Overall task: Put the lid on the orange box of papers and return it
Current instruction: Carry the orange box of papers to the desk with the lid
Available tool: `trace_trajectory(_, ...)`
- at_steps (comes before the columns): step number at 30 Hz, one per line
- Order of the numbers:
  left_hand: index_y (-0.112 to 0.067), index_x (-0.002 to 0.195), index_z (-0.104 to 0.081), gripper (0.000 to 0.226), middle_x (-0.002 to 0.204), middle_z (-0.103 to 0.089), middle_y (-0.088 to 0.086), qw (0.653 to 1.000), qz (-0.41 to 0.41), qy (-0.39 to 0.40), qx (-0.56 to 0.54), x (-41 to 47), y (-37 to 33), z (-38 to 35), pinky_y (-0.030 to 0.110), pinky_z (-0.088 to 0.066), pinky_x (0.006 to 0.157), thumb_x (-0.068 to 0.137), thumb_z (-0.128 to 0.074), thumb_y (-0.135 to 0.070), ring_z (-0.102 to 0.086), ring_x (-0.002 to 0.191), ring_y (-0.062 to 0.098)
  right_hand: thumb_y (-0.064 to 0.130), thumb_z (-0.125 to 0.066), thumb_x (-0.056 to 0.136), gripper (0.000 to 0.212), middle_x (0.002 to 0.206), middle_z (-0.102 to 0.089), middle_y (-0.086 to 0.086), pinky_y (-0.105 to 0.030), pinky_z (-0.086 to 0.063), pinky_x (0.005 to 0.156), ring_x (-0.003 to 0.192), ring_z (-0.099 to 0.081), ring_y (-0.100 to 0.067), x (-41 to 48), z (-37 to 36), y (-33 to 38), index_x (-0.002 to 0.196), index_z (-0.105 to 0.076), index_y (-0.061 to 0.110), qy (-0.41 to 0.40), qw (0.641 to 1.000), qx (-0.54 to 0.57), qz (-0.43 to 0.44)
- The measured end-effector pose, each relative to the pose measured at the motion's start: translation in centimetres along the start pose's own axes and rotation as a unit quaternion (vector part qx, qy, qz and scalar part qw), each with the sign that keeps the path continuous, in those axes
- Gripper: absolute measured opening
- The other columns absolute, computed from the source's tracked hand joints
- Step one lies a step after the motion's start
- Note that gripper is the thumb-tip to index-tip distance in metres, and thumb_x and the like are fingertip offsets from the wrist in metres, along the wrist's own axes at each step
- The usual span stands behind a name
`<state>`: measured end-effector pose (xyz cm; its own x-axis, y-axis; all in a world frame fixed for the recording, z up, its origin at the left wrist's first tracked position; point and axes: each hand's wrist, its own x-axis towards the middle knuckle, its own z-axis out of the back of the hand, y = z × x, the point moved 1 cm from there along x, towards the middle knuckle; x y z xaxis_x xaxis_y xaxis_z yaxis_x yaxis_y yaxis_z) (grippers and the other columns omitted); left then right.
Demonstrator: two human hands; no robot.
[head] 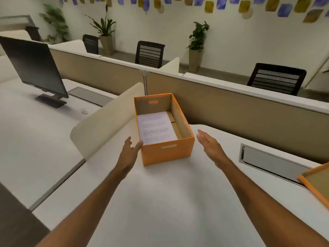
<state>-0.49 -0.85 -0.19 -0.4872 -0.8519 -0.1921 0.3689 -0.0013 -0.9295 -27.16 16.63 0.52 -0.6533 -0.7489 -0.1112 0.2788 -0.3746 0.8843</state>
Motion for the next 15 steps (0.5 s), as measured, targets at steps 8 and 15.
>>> trace_trajectory(8, -0.057, 0.124, -0.048, 0.039, 0.133, -0.051, -0.027, 0.982, 0.082, 0.082, -0.149, 5.8, 1.8, -2.2, 0.043, -0.036, 0.105, 0.090, -0.034, -0.072, -0.044, 0.133, 0.019, 0.061, -0.031, 0.097, 0.061, 0.149, -0.046, -0.004, -0.050, -0.037, 0.104, 0.132, -0.046, -0.026, 7.6, -2.9, -2.5, 0.148, -0.041, 0.028, 0.005, 0.976, 0.149, -0.160)
trace_trajectory(15, -0.060, 0.138, -0.039, 0.055, 0.146, -0.049, -0.017, 0.980, 0.079, 0.078, -0.166, 7.7, 3.1, -2.5, 0.048, -0.038, 0.110, 0.086, -0.039, -0.075, -0.048, 0.131, 0.020, 0.062, -0.042, 0.094, 0.045, 0.123, -0.060, 0.006, -0.048, -0.048, 0.086, 0.118, -0.055, -0.022, 9.6, -4.0, -4.2, 0.127, -0.054, 0.034, 0.049, 0.953, 0.214, -0.208)
